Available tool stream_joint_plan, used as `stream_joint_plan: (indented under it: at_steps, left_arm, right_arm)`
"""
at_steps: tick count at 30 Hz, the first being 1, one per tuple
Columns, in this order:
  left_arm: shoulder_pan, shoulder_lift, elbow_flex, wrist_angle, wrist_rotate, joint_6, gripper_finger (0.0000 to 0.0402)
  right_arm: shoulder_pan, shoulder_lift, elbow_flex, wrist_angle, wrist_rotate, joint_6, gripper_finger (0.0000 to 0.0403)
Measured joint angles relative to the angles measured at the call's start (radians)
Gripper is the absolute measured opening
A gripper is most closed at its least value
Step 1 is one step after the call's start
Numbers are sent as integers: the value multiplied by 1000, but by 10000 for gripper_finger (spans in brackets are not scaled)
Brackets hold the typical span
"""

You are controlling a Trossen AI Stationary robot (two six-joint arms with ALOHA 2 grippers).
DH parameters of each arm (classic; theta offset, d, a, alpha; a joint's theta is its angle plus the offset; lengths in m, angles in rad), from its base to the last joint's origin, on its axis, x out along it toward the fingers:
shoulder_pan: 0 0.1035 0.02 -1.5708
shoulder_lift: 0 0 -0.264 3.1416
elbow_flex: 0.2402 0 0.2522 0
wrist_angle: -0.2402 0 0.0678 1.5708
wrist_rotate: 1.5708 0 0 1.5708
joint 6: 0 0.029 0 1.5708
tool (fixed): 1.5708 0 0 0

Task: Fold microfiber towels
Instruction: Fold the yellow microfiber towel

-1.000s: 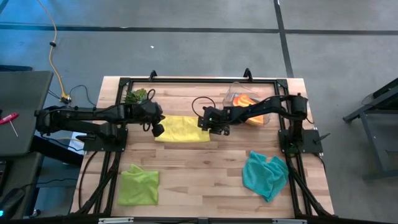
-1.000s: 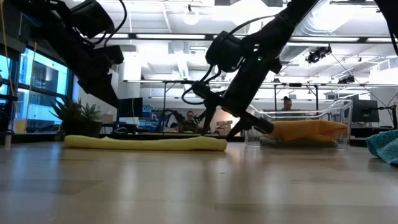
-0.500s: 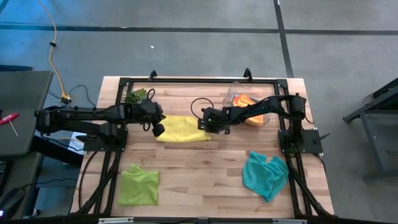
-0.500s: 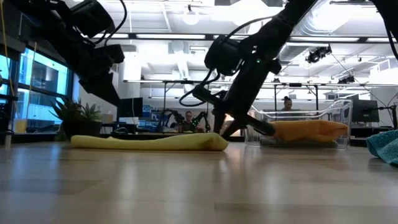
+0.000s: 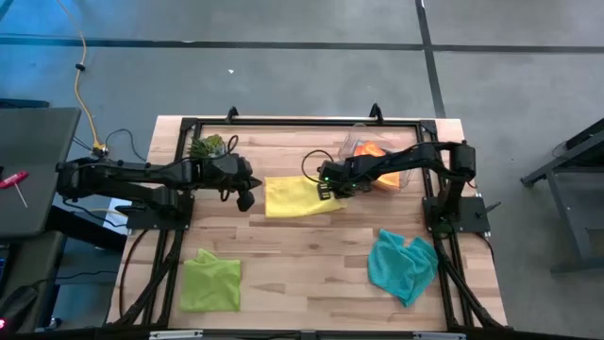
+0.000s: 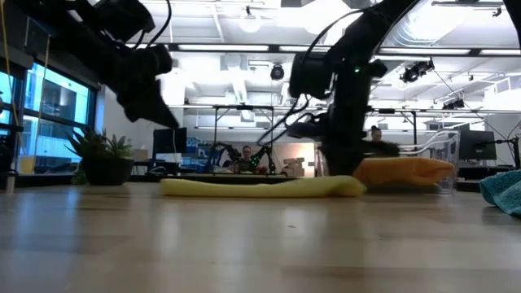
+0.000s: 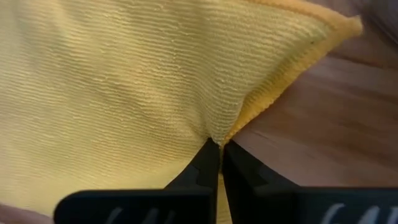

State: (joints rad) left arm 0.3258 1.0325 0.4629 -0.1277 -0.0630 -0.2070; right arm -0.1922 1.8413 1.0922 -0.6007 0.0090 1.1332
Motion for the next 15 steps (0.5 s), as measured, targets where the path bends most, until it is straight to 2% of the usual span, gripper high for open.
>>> stream_joint_plan:
  at_steps: [6, 15]
  left_arm:
    - [-41, 122, 6, 118, 1, 0, 0]
    - [-83, 306, 37, 163, 0, -23, 0]
  right_arm:
    - [9, -73, -1, -100, -9, -34, 1]
    - [75, -126, 2, 28, -46, 53, 0]
